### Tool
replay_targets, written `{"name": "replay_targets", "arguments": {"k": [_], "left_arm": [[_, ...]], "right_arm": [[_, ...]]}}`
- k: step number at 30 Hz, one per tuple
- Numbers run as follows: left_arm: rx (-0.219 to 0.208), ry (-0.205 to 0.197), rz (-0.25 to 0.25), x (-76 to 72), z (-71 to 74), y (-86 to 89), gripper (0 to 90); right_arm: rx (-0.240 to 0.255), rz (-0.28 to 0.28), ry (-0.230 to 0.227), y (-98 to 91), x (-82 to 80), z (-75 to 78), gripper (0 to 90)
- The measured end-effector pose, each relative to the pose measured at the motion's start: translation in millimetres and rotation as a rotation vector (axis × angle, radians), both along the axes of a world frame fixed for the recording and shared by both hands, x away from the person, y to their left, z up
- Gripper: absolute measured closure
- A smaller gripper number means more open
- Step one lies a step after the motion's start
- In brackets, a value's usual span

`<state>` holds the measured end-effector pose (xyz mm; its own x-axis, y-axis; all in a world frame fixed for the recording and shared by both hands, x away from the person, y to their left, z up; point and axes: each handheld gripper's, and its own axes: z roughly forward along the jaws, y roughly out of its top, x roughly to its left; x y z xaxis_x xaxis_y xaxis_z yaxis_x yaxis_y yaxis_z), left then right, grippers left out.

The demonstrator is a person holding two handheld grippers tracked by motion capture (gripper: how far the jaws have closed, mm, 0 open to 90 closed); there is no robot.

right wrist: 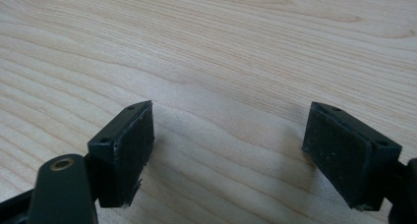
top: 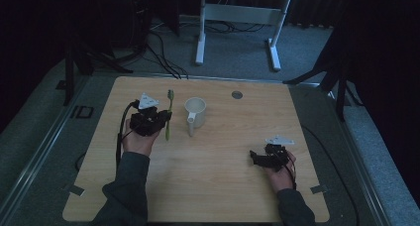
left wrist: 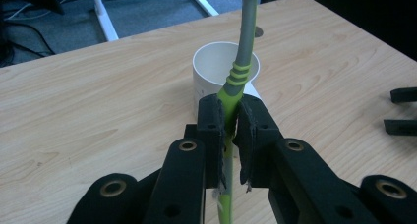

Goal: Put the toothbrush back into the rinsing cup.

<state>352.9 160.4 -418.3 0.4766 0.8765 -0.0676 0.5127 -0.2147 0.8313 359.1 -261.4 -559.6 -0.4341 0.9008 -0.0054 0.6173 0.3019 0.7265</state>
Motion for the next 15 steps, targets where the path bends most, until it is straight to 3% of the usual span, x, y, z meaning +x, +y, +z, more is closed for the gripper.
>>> {"name": "replay_targets", "arguments": {"k": [15], "left_arm": [[-0.018, -0.028, 0.008, 0.7, 1.7, -0.1, 81.0]], "right_arm": [[0.001, -0.001, 0.000, 0.1, 0.0, 0.0, 19.1]]}}
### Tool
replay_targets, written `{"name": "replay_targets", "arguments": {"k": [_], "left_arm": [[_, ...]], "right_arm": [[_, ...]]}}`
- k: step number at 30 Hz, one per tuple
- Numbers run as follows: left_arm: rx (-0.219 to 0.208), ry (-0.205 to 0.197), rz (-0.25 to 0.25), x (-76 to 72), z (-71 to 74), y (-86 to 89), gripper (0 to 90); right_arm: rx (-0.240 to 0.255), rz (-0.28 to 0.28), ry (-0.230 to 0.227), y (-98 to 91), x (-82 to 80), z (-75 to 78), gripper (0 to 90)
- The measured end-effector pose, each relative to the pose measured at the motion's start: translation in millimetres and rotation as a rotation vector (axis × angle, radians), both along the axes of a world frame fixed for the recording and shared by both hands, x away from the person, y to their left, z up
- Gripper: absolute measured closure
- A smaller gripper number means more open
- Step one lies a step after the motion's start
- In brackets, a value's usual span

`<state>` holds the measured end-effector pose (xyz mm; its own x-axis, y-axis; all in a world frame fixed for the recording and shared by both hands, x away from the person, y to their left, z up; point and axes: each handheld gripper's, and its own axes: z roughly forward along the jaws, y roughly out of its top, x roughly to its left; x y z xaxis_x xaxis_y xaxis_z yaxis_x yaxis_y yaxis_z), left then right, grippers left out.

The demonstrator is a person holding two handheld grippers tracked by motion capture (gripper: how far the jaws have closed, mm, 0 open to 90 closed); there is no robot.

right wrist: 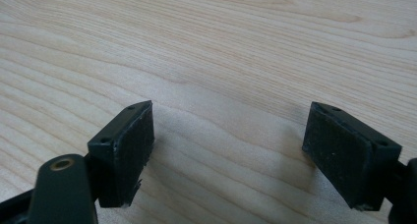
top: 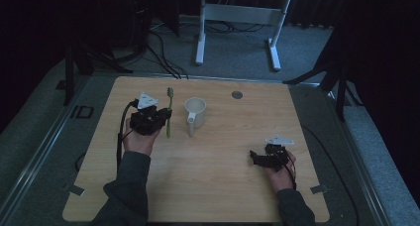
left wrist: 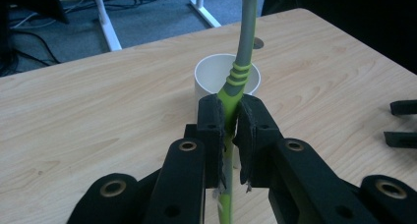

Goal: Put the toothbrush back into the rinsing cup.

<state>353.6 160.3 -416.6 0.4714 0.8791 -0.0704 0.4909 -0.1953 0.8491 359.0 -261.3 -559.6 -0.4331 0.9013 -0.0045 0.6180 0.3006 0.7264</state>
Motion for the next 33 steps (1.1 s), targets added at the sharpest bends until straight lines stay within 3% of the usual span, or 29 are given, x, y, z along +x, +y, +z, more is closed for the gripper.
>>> {"name": "replay_targets", "arguments": {"k": [15, 33], "left_arm": [[-0.048, -0.026, 0.020, 2.3, 5.0, -0.1, 80.9], [-0.066, -0.045, 0.037, 4.2, 10.4, 0.0, 80.9]], "right_arm": [[0.000, 0.000, 0.000, 0.0, 0.0, 0.0, 19.1], [0.000, 0.000, 0.000, 0.0, 0.0, 0.0, 19.1]]}}
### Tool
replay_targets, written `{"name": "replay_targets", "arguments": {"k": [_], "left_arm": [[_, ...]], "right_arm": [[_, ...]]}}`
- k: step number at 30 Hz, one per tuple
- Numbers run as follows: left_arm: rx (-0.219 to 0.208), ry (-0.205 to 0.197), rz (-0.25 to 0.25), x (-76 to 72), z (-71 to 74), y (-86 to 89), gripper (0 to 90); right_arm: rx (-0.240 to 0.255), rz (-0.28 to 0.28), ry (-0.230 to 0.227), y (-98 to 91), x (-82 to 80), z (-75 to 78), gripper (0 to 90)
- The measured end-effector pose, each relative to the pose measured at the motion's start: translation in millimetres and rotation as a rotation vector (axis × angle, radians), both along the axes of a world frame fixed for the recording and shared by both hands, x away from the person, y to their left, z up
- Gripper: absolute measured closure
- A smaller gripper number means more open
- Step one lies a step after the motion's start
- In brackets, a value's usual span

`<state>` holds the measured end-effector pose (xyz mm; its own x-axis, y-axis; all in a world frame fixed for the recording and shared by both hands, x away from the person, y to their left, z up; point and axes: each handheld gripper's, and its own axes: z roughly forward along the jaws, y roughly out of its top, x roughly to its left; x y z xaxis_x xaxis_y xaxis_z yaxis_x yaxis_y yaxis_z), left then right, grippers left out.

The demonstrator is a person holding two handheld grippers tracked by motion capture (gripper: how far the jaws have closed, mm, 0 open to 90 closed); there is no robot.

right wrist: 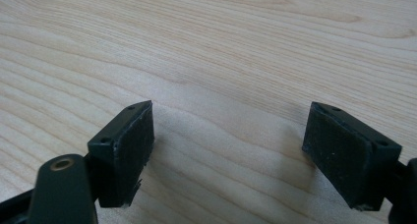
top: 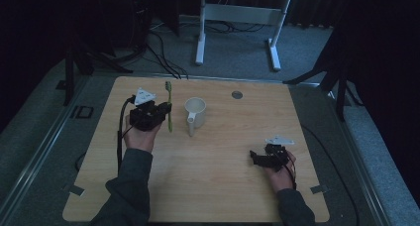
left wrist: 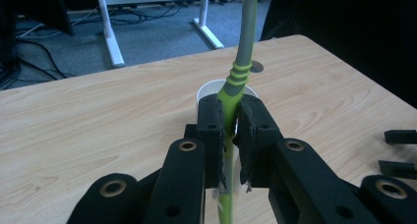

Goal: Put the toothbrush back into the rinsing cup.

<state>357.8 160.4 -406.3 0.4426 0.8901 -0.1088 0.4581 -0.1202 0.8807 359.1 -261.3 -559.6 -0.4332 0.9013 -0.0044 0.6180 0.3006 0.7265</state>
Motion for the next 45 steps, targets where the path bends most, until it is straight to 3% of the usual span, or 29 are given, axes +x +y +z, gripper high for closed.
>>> {"name": "replay_targets", "arguments": {"k": [28, 45], "left_arm": [[-0.051, -0.031, 0.018, 5.1, 7.0, -4.4, 81.0], [-0.063, -0.053, 0.002, 8.0, 14.9, -11.0, 80.9]], "right_arm": [[0.000, 0.000, 0.000, 0.0, 0.0, 0.0, 19.0], [-0.001, 0.001, 0.000, 0.0, 0.0, 0.0, 19.0]]}}
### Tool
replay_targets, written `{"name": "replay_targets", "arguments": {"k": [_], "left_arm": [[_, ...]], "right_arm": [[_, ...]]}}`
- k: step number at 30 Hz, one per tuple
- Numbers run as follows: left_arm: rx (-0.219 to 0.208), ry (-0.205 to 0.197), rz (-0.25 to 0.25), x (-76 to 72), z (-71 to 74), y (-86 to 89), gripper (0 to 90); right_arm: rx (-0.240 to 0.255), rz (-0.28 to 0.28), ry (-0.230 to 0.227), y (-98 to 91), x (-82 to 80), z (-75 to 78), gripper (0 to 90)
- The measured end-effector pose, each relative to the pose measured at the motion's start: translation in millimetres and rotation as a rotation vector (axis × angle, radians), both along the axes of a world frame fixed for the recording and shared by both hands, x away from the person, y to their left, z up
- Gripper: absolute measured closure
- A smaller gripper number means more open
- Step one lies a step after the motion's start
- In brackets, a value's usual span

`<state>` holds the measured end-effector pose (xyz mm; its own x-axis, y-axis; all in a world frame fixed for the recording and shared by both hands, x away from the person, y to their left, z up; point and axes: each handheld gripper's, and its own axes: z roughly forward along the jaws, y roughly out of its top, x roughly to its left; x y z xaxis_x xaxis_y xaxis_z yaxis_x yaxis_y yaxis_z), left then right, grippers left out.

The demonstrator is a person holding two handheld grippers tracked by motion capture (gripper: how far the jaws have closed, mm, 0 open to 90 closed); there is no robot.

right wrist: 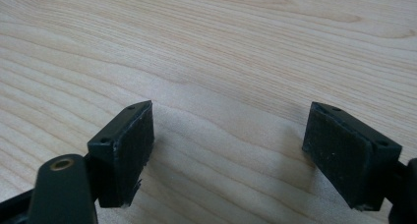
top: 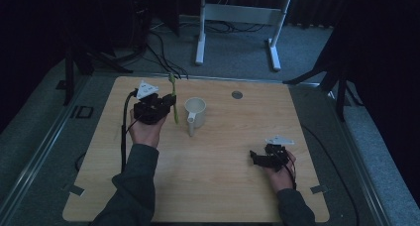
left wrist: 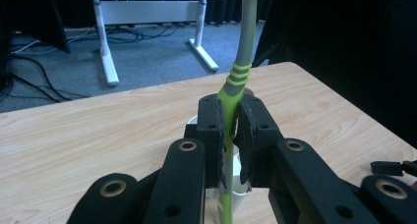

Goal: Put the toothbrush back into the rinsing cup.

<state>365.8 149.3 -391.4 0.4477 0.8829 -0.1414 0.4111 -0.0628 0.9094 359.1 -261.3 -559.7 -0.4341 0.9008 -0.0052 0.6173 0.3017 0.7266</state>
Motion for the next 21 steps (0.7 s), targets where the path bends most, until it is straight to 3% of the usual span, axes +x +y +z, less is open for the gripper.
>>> {"name": "replay_targets", "arguments": {"k": [21], "left_arm": [[-0.014, -0.033, -0.016, 4.2, 1.3, -9.6, 80.9]], "right_arm": [[0.002, 0.002, 0.001, 0.4, 0.2, 0.0, 19.0]]}}
